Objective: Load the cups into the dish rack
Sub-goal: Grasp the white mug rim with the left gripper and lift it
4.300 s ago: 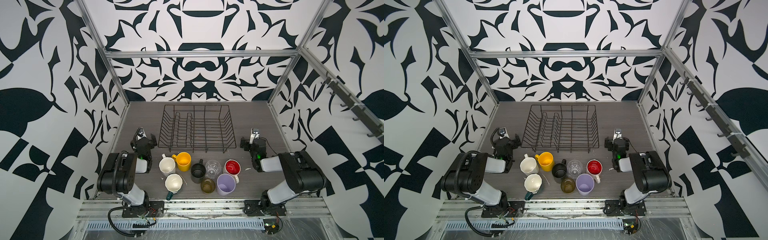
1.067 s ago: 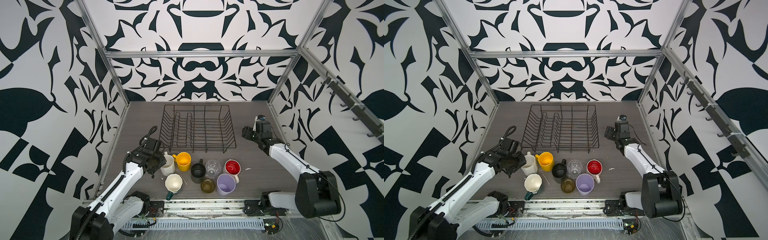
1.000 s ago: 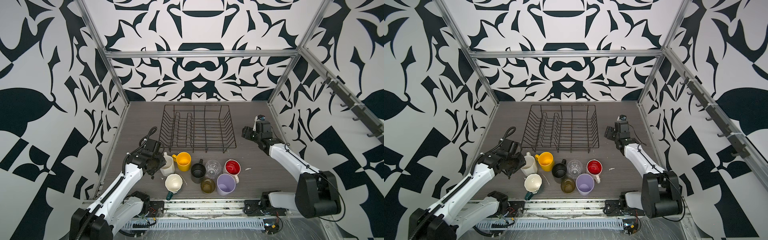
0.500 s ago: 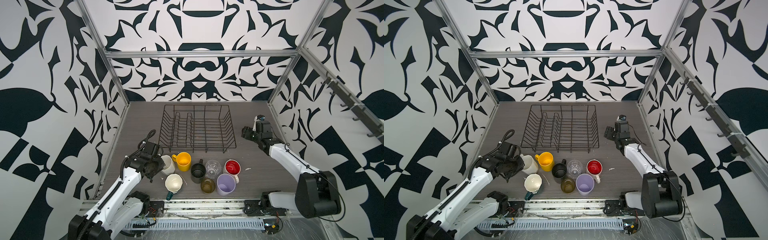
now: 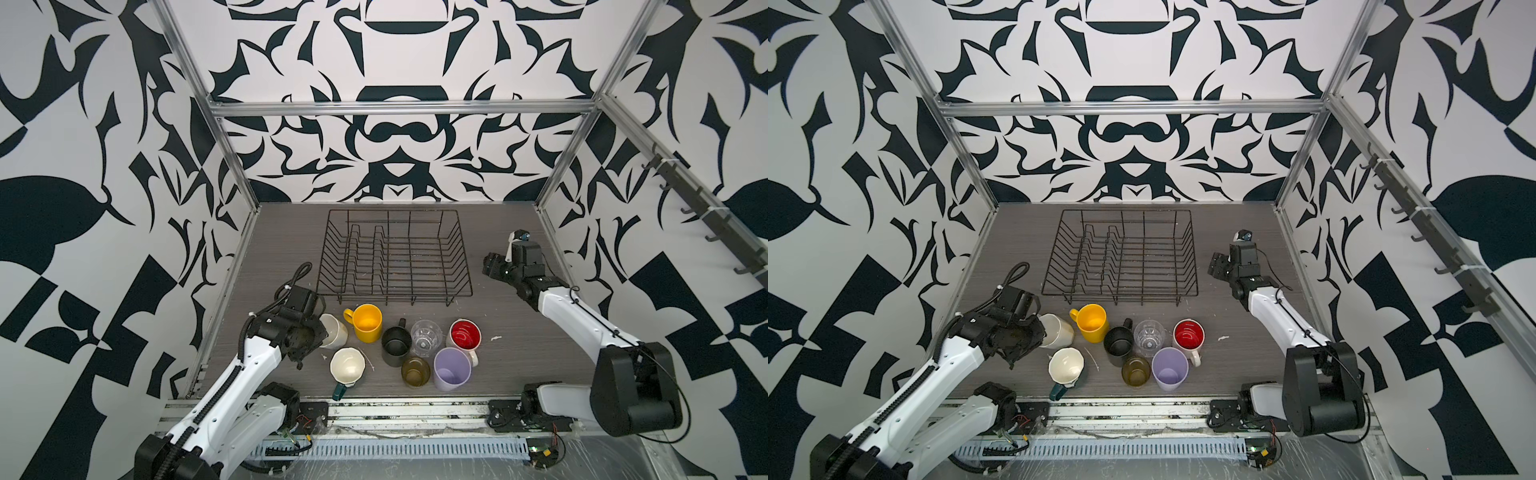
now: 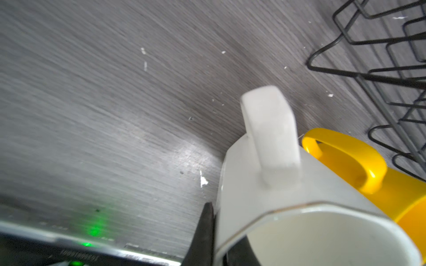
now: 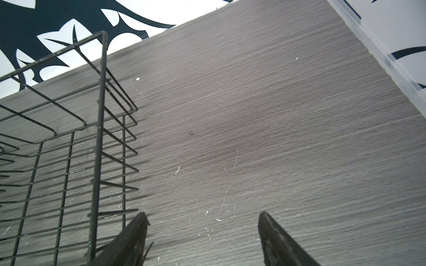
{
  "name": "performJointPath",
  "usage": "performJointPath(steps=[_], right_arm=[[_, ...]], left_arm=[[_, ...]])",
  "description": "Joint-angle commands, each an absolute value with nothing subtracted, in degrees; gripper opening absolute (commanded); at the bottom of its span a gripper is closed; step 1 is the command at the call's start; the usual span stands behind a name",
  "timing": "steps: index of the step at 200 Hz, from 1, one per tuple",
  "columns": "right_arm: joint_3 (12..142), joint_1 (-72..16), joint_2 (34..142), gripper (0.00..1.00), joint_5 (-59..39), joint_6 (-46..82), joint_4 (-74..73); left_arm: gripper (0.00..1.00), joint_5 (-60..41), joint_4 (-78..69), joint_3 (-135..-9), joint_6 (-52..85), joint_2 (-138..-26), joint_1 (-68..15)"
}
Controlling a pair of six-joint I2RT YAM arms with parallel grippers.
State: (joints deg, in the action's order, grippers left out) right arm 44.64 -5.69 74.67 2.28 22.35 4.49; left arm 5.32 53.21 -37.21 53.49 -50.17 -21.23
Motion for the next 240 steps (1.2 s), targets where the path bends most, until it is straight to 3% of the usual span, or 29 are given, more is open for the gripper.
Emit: performJointPath(steps=[1, 123, 167, 240], right_arm=[[46.31, -5.71, 73.17, 0.78, 1.93, 22.59, 3.25], [46.41, -5.76, 72.77, 0.77, 1.28, 23.02, 3.02], [46.67, -5.71, 71.82, 0.77, 0.88, 22.84, 3.26], [48.15, -5.71, 65.14, 0.79, -4.0, 21.87, 4.06]], left_arm=[[0.0, 9.01, 57.46, -42.3, 53.19, -47.38, -21.27], [0.0, 18.41, 74.6, -62.27, 47.03, -43.9, -21.27], [0.0, 17.03, 62.84, -66.71, 39.81, -44.64, -21.26], [0.0, 3.22, 39.2, -69.44, 31.84, -53.34, -21.07]])
